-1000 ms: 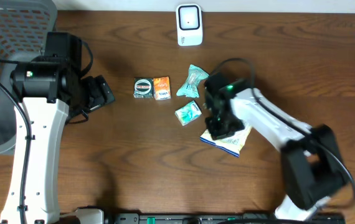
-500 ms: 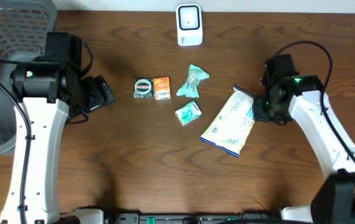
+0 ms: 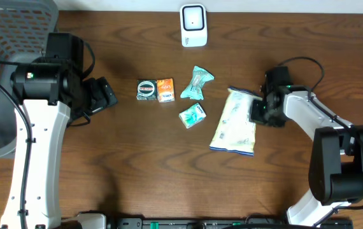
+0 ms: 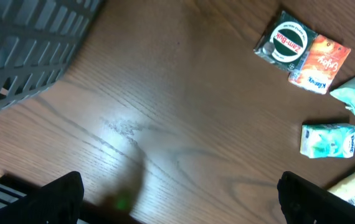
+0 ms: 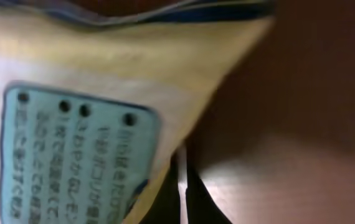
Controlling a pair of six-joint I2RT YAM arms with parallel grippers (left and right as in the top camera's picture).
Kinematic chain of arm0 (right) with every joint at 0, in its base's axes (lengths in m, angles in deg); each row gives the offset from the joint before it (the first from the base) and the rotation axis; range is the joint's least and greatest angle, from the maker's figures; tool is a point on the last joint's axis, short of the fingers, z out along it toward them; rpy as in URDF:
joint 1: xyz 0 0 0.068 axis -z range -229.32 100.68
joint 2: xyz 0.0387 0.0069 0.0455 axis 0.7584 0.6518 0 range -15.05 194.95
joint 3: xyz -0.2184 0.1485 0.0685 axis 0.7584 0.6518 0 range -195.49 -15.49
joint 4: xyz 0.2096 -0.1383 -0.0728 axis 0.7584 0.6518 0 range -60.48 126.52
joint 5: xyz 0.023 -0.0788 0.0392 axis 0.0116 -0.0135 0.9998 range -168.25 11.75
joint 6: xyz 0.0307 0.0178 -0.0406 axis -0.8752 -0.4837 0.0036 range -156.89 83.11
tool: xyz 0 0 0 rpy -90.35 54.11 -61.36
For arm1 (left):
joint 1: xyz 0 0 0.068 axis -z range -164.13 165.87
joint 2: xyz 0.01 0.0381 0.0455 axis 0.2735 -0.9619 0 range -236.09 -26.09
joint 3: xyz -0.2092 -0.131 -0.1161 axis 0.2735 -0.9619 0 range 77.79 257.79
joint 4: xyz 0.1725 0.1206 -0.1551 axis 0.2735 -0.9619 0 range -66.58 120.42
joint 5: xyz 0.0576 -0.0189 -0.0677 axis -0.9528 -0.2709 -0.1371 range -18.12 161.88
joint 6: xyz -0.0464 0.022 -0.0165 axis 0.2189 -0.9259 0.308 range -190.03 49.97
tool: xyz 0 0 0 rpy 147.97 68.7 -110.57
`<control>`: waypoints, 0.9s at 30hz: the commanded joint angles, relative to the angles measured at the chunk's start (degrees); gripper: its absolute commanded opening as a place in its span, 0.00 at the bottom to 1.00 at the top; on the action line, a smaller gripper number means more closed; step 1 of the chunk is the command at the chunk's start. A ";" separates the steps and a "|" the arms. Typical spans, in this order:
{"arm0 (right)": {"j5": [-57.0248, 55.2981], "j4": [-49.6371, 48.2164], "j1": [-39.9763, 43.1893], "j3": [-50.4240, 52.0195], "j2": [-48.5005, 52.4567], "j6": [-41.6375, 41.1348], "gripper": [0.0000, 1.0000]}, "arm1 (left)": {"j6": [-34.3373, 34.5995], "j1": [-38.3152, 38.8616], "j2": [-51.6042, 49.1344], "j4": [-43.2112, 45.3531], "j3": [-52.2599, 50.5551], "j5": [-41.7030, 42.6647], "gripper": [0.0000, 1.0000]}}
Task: Scan the item barcode
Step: 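Release the bag and reposition the right gripper above it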
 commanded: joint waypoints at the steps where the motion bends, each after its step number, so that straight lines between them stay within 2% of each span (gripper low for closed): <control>1: 6.14 -1.95 0.07 -0.44 1.05 -1.03 0.01 | 0.52 -0.04 -0.33 -0.37 0.04 -0.31 0.98; 7: 11.98 -1.60 0.07 -4.81 1.05 -2.34 0.01 | 0.52 -0.04 -0.33 -0.37 0.04 -0.31 0.98; 14: 10.10 6.73 0.52 -13.42 0.94 0.28 0.01 | 0.52 -0.04 -0.33 -0.37 0.04 -0.31 0.97; 17: 10.08 10.78 1.25 -16.87 0.83 4.68 0.09 | 0.52 -0.04 -0.33 -0.37 0.04 -0.31 0.98; 18: 9.88 11.87 1.51 -17.55 0.83 6.23 0.15 | 0.52 -0.04 -0.33 -0.37 0.04 -0.31 0.98; 19: 9.35 12.57 1.73 -17.90 0.83 7.06 0.27 | 0.52 -0.04 -0.33 -0.37 0.04 -0.31 0.98; 21: 8.15 13.66 2.03 -17.88 0.83 7.67 0.59 | 0.52 -0.04 -0.33 -0.37 0.04 -0.31 0.97; 24: 7.13 15.76 2.05 -17.81 0.83 9.55 0.82 | 0.52 -0.02 -0.33 -0.37 0.04 -0.31 0.98; 27: 7.15 16.65 2.05 -17.75 0.85 9.97 0.98 | 0.52 -0.04 -0.33 -0.37 0.04 -0.31 0.98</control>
